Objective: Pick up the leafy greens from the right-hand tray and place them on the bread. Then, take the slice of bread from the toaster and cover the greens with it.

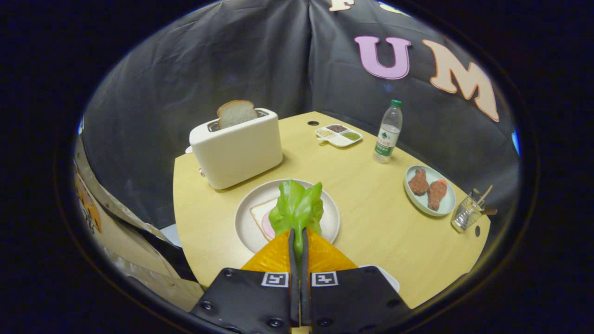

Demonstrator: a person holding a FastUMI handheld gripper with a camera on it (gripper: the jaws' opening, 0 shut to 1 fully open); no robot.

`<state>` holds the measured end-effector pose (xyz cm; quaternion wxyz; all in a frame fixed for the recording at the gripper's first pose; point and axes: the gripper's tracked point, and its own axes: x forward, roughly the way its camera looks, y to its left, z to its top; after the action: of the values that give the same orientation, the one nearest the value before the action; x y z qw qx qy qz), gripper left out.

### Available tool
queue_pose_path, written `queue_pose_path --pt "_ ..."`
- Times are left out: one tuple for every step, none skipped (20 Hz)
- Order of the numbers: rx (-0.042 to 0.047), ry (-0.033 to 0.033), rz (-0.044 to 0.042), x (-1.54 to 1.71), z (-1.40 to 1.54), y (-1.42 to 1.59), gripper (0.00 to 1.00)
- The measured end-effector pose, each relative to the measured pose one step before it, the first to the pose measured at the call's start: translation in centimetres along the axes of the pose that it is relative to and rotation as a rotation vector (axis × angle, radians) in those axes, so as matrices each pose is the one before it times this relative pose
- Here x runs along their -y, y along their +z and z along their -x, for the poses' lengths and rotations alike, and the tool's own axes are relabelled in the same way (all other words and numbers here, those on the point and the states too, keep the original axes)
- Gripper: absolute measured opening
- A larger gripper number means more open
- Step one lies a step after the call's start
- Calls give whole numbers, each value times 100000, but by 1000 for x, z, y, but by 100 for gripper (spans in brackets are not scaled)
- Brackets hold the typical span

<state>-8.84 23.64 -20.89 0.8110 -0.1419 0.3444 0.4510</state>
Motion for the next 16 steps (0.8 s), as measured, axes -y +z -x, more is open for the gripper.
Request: queue_pose_path --pt "-317 1115 800 -561 -857 431 4" --pt "-452 891 411 -459 -588 260 4" --pt "-567 955 589 -388 -734 228 4" --pt "-802 1007 620 -607 -356 290 4" --pt "-809 1032 752 -413 -793 120 4" --pt "-1225 856 491 -293 -767 148 4" --pt "-1747 1123 109 -429 -879 -187 4" --pt "-1010 744 170 -250 -766 14 4" --pt "-933 464 79 -223 -740 -40 4" --pt "-1087 763 -79 -310 -724 -24 4" --pt "-1181 495 -112 -216 -683 -68 4" --pt "-1238 609 29 92 -634 -231 4" --pt "-1451 558 56 -65 -542 -215 4" --pt "-1232 -103 258 -5 -607 -296 4" --pt "-846 -375 97 177 -420 -35 4" --pt "-839 -92 -526 28 -645 -153 4"
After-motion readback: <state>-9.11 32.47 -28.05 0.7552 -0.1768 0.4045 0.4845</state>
